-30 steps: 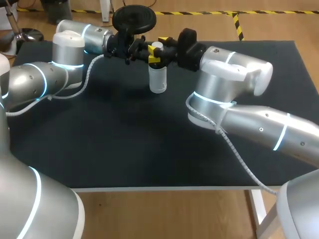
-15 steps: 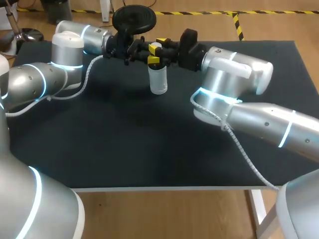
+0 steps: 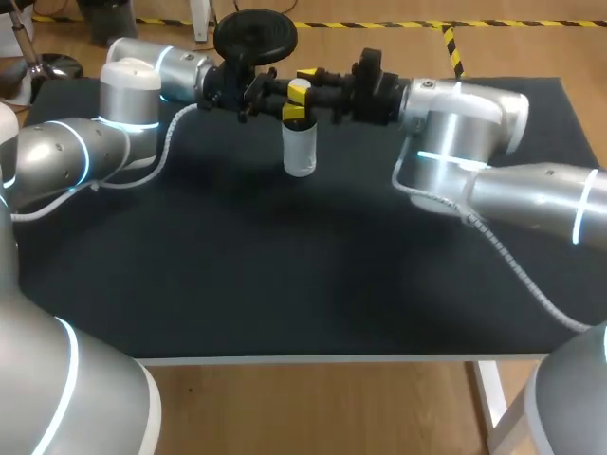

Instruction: Unscrew the bottle cap

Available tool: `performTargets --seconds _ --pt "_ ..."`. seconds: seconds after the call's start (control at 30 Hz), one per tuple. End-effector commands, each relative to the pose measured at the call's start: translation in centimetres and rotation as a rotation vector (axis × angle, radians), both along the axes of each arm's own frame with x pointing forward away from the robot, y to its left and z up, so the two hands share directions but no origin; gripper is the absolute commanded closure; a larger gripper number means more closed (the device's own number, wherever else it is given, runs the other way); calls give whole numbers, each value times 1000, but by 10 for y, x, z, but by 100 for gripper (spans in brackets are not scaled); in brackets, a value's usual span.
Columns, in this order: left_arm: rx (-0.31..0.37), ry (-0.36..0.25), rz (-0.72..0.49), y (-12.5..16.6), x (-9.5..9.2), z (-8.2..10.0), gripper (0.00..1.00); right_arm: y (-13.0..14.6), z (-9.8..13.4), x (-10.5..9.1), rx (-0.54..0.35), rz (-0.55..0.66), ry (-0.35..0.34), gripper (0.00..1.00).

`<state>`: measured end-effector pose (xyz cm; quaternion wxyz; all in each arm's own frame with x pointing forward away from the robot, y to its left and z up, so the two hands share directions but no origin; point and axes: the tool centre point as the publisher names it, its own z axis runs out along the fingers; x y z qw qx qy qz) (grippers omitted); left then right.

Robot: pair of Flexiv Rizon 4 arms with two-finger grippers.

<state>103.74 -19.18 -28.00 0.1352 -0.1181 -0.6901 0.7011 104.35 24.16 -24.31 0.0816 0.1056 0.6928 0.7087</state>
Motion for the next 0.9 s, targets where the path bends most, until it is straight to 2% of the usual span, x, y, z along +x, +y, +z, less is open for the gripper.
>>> performTargets --seconds 0.03,0.3,0.6,0.7,0.8,0.9 --pt "4 0 -1 0 3 -1 100 -2 0 3 55 525 -32 100" --pt "4 0 -1 0 3 -1 100 5 -2 -11 64 896 -14 100" --pt "4 0 -1 0 3 -1 100 -1 1 -28 22 1198 22 100" --pt "4 0 -1 0 3 -1 100 -1 2 -26 4 1294 43 100" --pt "4 0 -1 0 3 -1 100 -1 2 -26 -13 1339 51 100" --pt "4 0 -1 0 3 -1 100 -2 9 -19 2 1312 25 100"
